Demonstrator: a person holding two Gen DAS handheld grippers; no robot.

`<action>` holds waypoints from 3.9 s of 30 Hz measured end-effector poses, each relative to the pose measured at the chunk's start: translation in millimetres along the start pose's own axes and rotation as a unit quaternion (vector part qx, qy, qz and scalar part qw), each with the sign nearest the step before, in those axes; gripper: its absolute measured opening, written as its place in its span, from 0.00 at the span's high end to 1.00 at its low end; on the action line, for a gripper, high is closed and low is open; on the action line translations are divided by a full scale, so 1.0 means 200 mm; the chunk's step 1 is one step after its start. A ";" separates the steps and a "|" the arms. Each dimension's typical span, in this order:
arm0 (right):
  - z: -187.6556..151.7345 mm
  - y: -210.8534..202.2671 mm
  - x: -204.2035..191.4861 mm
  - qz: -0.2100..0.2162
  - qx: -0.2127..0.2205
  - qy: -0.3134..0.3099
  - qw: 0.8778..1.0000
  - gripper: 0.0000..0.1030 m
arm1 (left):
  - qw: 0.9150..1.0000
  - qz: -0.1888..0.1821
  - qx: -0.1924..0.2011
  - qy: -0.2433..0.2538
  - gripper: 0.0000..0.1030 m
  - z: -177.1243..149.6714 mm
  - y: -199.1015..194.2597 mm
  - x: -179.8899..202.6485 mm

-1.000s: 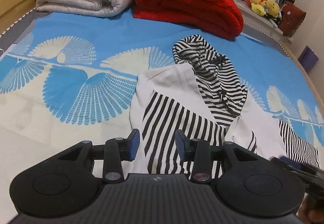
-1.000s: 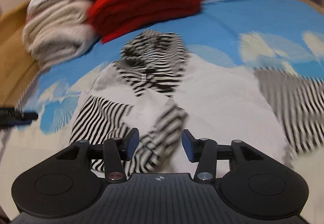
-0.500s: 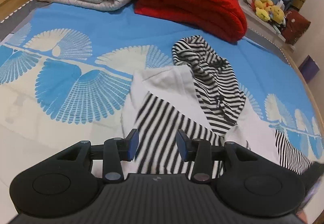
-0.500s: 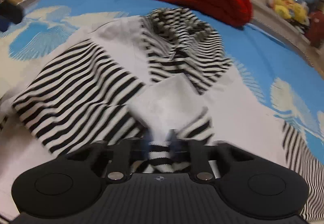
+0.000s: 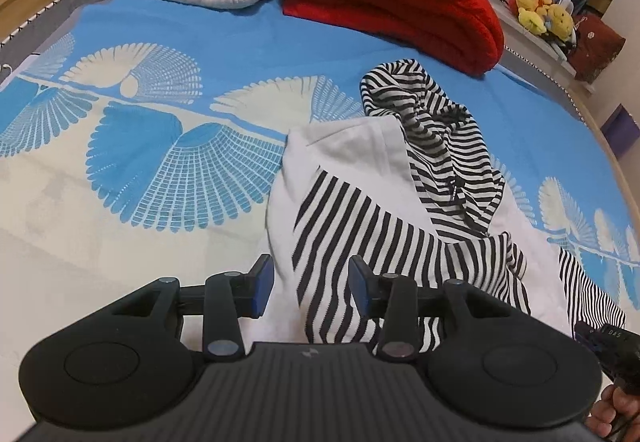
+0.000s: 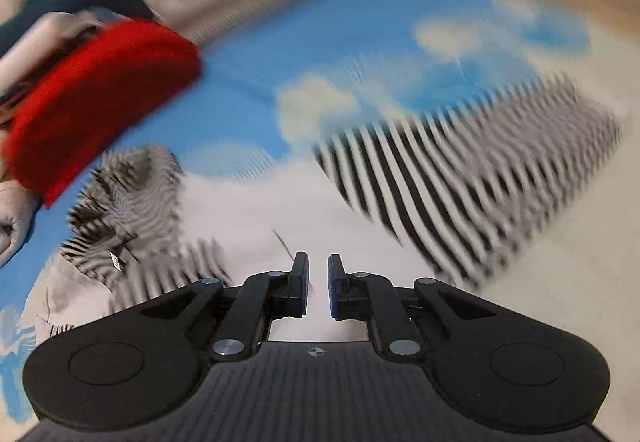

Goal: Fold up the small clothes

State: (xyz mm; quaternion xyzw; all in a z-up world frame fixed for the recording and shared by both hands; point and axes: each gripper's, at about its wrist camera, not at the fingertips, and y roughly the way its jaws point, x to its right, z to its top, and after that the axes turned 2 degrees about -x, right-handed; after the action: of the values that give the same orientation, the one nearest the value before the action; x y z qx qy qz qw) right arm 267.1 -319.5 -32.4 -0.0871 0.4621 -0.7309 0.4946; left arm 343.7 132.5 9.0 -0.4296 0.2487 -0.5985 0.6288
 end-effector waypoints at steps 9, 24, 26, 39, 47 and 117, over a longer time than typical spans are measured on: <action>0.03 0.24 0.00 0.067 -0.082 0.027 0.994 0.56 | 1.000 0.009 -0.011 0.013 0.53 -0.02 0.08 0.09; 0.13 -0.09 -0.12 0.124 0.055 -0.028 0.990 0.98 | 1.000 0.015 -0.021 0.011 0.53 -0.02 0.12 0.04; 0.13 -0.14 -0.09 0.101 0.053 -0.033 0.993 0.98 | 0.999 0.015 -0.022 0.019 0.53 -0.03 0.12 0.06; 0.13 0.08 0.00 0.061 -0.056 -0.041 0.996 0.71 | 0.996 0.005 -0.071 0.056 0.53 -0.15 0.29 0.15; 0.18 0.19 0.11 0.026 -0.127 -0.014 0.991 0.71 | 0.991 0.035 -0.103 0.081 0.53 -0.25 0.39 0.14; -0.22 -0.23 -0.55 0.286 -0.081 -0.296 0.908 0.94 | 1.000 -0.003 -0.011 0.010 0.48 0.00 0.06 0.03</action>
State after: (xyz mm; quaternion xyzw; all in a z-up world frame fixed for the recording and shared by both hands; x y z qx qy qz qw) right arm 267.0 -200.4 13.8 -0.2031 0.3575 -0.4585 0.7879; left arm 351.8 126.3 -0.1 -0.4317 0.2599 -0.6019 0.6195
